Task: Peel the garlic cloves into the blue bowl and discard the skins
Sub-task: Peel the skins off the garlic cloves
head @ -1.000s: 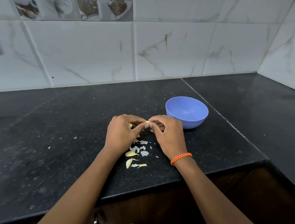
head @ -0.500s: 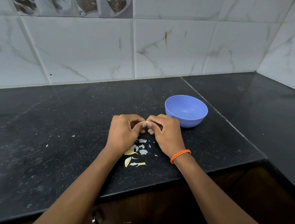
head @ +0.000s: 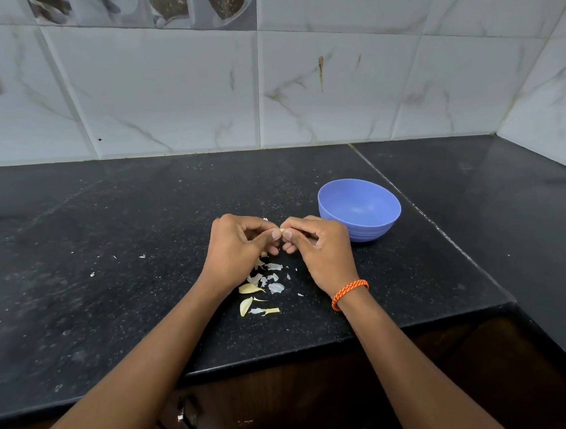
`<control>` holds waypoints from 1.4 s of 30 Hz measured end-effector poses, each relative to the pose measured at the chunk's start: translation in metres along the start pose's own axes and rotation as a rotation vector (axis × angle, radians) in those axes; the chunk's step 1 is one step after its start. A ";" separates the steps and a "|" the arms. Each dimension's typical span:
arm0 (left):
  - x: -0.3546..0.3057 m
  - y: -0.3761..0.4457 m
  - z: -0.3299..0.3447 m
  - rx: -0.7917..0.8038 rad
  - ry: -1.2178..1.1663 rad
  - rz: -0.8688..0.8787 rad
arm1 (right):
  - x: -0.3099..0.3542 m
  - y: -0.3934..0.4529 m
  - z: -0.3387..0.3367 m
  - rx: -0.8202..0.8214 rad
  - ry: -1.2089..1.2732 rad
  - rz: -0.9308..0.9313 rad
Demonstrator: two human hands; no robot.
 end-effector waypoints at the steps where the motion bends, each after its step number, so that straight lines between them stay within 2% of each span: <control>1: -0.001 0.000 -0.002 -0.008 -0.010 -0.001 | -0.001 0.000 -0.001 -0.008 0.038 0.014; 7: -0.005 0.004 0.000 0.022 -0.020 -0.003 | -0.012 0.002 -0.004 -0.037 0.193 0.097; 20: 0.001 0.006 0.001 0.075 0.072 -0.034 | -0.016 0.003 -0.001 -0.050 0.152 0.042; 28: 0.003 0.006 0.005 0.150 0.010 -0.018 | -0.016 0.003 0.000 -0.022 0.164 0.049; 36: 0.009 0.007 0.004 0.125 -0.040 -0.031 | -0.015 0.002 0.001 -0.003 0.230 0.094; 42: 0.007 0.007 -0.004 0.029 0.101 0.021 | -0.022 0.002 -0.001 -0.030 0.244 0.153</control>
Point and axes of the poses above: each hand's wrist, its own y-axis towards the middle knuckle, its own z-axis out of the palm, x = y × z, the point moved 9 cm from there along y, towards the middle knuckle, and after that the axes turned 8 degrees about z, right-handed, at the moved point
